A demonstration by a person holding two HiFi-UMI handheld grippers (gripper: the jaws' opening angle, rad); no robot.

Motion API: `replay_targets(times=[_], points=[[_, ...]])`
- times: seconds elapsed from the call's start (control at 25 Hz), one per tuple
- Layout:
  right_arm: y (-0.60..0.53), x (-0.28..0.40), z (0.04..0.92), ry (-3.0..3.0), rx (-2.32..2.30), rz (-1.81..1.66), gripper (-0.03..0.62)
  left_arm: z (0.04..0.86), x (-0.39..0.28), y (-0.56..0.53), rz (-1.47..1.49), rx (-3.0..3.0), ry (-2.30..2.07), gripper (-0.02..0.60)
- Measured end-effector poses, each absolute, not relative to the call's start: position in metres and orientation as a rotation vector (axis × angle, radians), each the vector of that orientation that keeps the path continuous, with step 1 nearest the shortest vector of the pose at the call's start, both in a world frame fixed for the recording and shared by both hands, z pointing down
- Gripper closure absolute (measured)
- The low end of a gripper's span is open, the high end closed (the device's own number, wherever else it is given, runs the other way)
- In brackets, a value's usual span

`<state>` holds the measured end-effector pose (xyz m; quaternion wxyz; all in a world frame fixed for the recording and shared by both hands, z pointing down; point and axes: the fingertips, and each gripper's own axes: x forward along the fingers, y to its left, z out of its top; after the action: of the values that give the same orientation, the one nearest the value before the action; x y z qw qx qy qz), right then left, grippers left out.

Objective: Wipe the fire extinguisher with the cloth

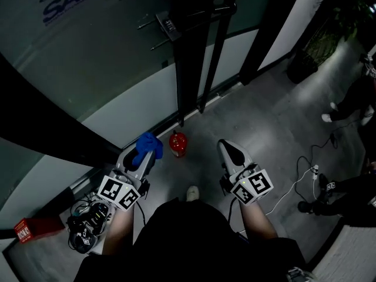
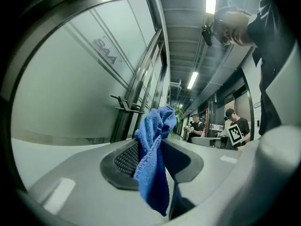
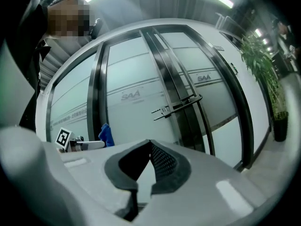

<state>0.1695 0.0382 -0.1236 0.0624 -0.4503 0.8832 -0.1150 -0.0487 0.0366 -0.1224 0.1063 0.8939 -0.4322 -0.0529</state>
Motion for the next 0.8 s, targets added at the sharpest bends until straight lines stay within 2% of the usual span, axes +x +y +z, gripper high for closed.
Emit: replay_targets(times=[0.28,0.52,0.8], points=[[0.001,0.199,-0.098,2.671,-1.412,-0.431,0.591,-0.098,-0.012,-0.007,-0.073,2.644,-1.208,0.446],[-0.019,0.197,-0.077,2.673,-1.458,-0.49,0.591,-0.072,0.0,-0.043,0.033,2.689,-1.139,0.446],[-0.036,0.185,-0.019,2.712,-1.508,-0.523,0.591,-0.005,0.01,-0.063,0.183,2.715,-1.049,0.446]])
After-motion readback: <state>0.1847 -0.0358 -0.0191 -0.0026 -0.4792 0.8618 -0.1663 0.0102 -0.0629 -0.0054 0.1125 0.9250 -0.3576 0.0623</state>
